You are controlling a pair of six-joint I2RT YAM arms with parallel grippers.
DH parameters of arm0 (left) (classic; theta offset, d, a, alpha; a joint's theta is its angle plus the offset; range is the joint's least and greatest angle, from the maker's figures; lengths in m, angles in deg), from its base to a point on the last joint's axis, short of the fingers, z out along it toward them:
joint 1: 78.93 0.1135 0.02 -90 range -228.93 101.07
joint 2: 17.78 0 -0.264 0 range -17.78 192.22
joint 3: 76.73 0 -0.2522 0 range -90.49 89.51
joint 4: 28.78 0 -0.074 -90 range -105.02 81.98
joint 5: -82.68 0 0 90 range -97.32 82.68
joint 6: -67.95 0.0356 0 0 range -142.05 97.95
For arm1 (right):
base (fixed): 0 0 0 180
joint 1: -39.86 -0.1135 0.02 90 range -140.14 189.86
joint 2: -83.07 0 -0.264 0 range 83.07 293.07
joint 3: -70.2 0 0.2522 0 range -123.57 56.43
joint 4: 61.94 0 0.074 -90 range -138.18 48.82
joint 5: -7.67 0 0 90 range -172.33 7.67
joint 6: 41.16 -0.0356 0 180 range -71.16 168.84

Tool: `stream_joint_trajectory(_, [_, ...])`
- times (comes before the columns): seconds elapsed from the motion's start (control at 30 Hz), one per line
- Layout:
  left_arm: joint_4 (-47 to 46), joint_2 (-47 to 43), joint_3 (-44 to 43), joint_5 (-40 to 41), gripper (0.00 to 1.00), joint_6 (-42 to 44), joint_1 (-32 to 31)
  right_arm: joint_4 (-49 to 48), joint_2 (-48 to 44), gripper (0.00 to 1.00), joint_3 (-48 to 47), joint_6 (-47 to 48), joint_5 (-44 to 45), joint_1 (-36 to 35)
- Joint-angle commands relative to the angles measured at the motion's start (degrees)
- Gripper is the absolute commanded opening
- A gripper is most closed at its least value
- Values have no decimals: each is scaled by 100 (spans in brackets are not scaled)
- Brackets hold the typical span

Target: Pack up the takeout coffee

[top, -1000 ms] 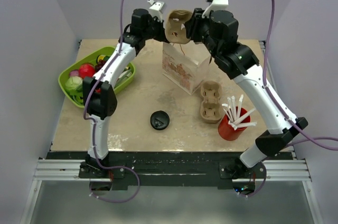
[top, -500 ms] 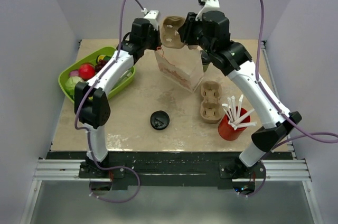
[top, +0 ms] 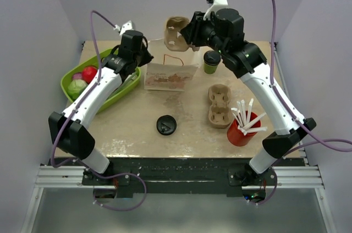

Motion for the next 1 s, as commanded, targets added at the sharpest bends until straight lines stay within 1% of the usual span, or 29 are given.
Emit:
stream_joint_trajectory(0.0, [181, -223, 148, 376, 15, -678, -42, -31, -178, 27, -381, -60, -400, 7])
stream_joint_trajectory(0.13, [146, -197, 360, 288, 20, -766, -51, -128, 67, 27, -494, -271, -506, 7])
stream_joint_trajectory(0.27, [260, -91, 316, 296, 24, -810, -51, 12, 375, 24, -802, -359, -989, -2])
stream_joint_trajectory(0.33, [269, -108, 316, 279, 31, -784, -42, -13, 419, 24, -829, -403, -1278, -2])
stream_joint_trajectory(0.37, [278, -126, 316, 279, 32, -766, -51, 4, 472, 24, -838, -412, -1358, -2])
stream_joint_trajectory(0.4, [217, -187, 307, 279, 37, -653, -43, 21, 516, 24, -864, -412, -1402, 7])
stream_joint_trajectory(0.43, [199, -214, 290, 270, 39, -574, -42, 65, 551, 23, -890, -412, -1428, -2])
stream_joint_trajectory(0.47, [190, -284, 229, 305, 46, -469, -42, 109, 647, 23, -969, -404, -1420, 7])
stream_joint_trajectory(0.53, [173, -372, 219, 419, 52, -406, -42, 205, 753, 21, -1048, -403, -1429, 7])
stream_joint_trajectory(0.57, [121, -459, 272, 454, 57, -328, -42, 232, 806, 21, -1118, -404, -1429, -2])
stream_joint_trajectory(0.67, [50, -521, 333, 463, 57, -257, -34, 346, 929, 20, -1102, -456, -1429, 7])
stream_joint_trajectory(0.73, [15, -495, 351, 394, 55, -222, -16, 347, 930, 20, -997, -482, -1246, 7])
stream_joint_trajectory(0.77, [6, -469, 342, 367, 52, -187, -7, 329, 912, 20, -839, -500, -1183, -2])
stream_joint_trajectory(0.9, [50, -425, 386, 314, 42, -195, 19, 426, 938, 21, -697, -474, -884, 7])
stream_joint_trajectory(0.97, [15, -442, 474, 314, 38, -178, 28, 557, 956, 21, -662, -456, -788, 16])
